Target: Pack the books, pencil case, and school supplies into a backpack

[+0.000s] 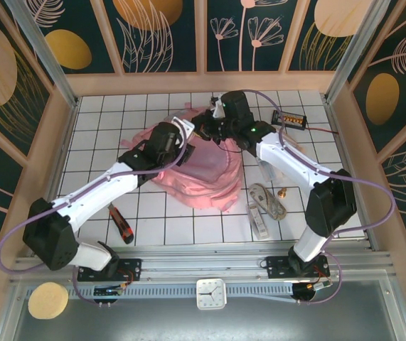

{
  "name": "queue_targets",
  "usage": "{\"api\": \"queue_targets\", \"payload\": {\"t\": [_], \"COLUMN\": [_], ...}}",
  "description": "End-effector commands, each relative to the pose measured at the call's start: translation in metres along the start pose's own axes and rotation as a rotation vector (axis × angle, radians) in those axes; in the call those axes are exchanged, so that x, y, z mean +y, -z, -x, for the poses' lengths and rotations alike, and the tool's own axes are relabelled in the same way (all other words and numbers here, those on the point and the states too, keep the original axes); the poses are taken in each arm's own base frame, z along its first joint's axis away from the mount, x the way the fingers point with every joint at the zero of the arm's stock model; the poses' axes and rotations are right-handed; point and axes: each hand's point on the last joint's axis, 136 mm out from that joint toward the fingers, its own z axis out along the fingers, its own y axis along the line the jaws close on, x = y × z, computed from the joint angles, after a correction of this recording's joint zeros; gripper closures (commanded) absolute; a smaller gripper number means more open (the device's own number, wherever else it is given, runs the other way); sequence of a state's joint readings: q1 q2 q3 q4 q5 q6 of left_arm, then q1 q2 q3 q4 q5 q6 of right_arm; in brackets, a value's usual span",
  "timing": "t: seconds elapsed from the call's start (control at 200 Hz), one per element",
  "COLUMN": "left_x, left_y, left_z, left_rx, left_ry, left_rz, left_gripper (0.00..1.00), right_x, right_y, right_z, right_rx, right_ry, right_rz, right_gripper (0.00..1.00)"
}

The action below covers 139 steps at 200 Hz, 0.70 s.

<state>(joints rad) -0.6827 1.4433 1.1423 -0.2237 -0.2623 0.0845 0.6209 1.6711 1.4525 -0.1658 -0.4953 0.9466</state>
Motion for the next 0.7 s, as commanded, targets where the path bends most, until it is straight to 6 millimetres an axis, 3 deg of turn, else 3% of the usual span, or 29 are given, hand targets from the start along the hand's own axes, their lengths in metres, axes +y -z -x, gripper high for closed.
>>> {"api": "queue_targets", "payload": {"t": [0.0,0.005,0.125,0.235,0.27,0.365,0.47,0.691], "left_x": [0.018,0.018,0.020,0.022,0.023,0.023,0.031,0.029], "left_y": [-0.004,-0.004,-0.004,-0.005,-0.006,-0.010,-0.014,-0.015], "left_z": [0.003,0.003,0.002,0.001,0.000,-0.005,-0.014,-0.017], "left_rx": [0.012,0.012,0.027,0.051,0.056,0.075,0.107,0.110], "left_ry": [-0.006,-0.005,-0.002,0.016,0.028,0.073,0.163,0.311], "left_rz": [0.090,0.093,0.101,0.112,0.113,0.095,0.084,-0.012], "left_gripper": [0.96,1.00,1.00,1.00,1.00,1.00,1.00,1.00], "right_x": [0.057,0.056,0.024,0.000,-0.017,-0.060,-0.119,-0.219], "right_y": [0.025,0.026,0.056,0.103,0.125,0.163,0.186,0.190], "right_z": [0.008,0.008,0.011,-0.001,0.004,-0.007,-0.014,0.042], "right_rx": [-0.030,-0.029,-0.040,-0.086,-0.123,-0.123,-0.076,-0.030], "right_ry": [0.054,0.052,0.037,0.122,0.137,0.203,0.217,0.341], "right_rz": [0.153,0.148,-0.003,-0.196,-0.282,-0.495,-0.697,-1.033], "right_gripper": [0.85,0.83,0.45,0.14,0.01,0.01,0.01,0.01]}}
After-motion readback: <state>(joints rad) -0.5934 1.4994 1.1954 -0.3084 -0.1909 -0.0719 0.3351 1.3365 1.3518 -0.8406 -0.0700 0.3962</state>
